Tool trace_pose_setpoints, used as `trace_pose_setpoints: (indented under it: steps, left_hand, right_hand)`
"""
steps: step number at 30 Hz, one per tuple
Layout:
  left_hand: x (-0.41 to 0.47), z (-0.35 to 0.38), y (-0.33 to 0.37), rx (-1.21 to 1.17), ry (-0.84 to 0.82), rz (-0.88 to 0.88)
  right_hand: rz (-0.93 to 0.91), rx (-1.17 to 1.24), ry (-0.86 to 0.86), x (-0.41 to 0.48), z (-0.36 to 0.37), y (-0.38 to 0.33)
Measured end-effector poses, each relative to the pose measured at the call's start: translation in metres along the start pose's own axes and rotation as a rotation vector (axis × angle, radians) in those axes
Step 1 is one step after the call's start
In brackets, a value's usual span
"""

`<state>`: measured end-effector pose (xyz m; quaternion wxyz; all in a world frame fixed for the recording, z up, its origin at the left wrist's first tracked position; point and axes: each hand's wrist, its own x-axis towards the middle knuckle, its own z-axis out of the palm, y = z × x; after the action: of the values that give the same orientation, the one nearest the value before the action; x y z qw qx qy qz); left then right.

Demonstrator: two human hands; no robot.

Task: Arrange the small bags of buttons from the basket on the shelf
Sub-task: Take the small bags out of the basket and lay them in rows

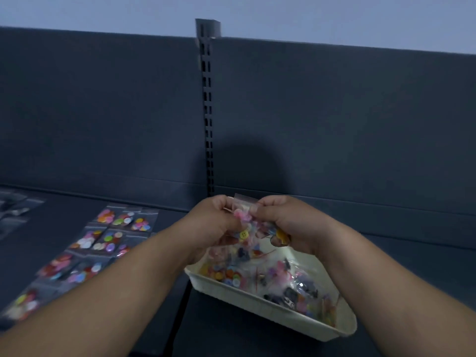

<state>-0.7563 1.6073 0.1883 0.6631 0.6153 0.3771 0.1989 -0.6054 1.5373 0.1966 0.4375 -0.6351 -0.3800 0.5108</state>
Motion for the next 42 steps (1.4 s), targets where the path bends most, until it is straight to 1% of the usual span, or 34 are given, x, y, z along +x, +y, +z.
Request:
trace_pose_setpoints:
  steps: [5, 8, 14, 17, 21, 25, 28, 32, 35, 38, 42]
  left_hand:
    - [-0.033, -0.054, -0.006, -0.092, 0.047, 0.016]
    - [-0.060, -0.096, -0.016, -0.118, 0.154, 0.062]
    - [-0.134, -0.205, -0.043, -0.030, 0.360, 0.052]
    - [-0.172, -0.264, -0.060, -0.021, 0.440, 0.019]
    - [-0.213, -0.329, -0.079, -0.042, 0.486, -0.009]
    - [-0.237, -0.374, -0.092, -0.017, 0.500, -0.052]
    - [-0.240, -0.394, -0.095, 0.015, 0.477, -0.079]
    - [-0.230, -0.401, -0.096, 0.000, 0.416, -0.092]
    - [-0.212, -0.392, -0.095, -0.001, 0.373, -0.113]
    - [-0.189, -0.374, -0.087, -0.012, 0.299, -0.124]
    - [-0.152, -0.344, -0.069, -0.011, 0.217, -0.090]
  right_hand:
    - [-0.064, -0.071, -0.066, 0.009, 0.060, -0.018]
    - [-0.077, -0.160, -0.097, 0.019, 0.111, -0.027]
    - [-0.079, -0.247, -0.245, 0.035, 0.244, -0.039]
    - [-0.118, -0.314, -0.266, 0.043, 0.315, -0.039]
    - [-0.156, -0.329, -0.283, 0.053, 0.394, -0.037]
    - [-0.134, -0.292, -0.301, 0.056, 0.444, -0.034]
    - [-0.104, -0.317, -0.280, 0.056, 0.459, -0.035]
    - [-0.099, -0.311, -0.228, 0.056, 0.456, -0.034]
    - [-0.098, -0.301, -0.183, 0.055, 0.440, -0.034]
    - [-0.071, -0.319, -0.093, 0.057, 0.414, -0.033]
    - [-0.056, -0.243, -0.039, 0.065, 0.371, -0.037]
